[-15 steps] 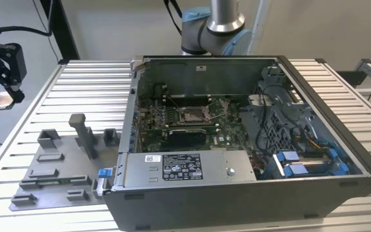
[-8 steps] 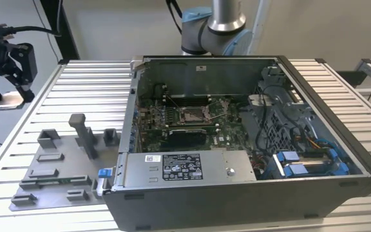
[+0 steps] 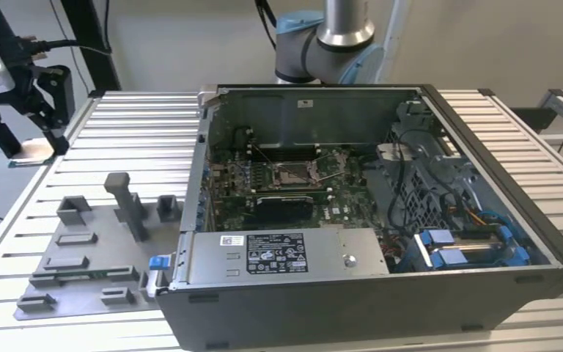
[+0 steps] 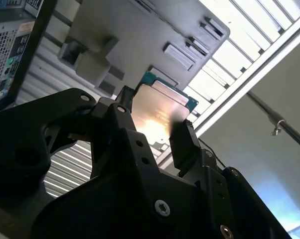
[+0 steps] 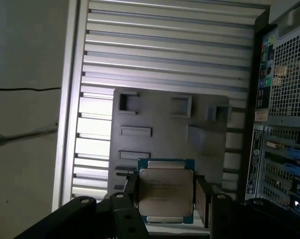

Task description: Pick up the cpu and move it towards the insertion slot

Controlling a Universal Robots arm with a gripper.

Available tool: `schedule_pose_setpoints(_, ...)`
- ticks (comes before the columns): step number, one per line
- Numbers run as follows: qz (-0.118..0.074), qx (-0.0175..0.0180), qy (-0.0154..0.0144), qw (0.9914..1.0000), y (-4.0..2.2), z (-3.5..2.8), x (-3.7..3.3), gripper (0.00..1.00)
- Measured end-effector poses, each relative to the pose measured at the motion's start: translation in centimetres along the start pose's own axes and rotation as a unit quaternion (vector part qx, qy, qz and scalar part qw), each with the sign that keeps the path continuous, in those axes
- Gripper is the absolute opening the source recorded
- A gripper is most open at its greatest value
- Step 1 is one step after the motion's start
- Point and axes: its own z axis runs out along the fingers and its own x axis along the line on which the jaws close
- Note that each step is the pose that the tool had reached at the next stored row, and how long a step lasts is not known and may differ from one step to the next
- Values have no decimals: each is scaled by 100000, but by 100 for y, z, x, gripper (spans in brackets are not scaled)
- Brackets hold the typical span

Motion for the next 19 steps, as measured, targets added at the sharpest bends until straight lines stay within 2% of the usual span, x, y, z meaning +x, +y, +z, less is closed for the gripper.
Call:
schedule_pose_setpoints(10,1,1,1,100000,-21,2,-257,0)
schedule_pose_setpoints(19,6,1,3,100000,-37,3,-456,0)
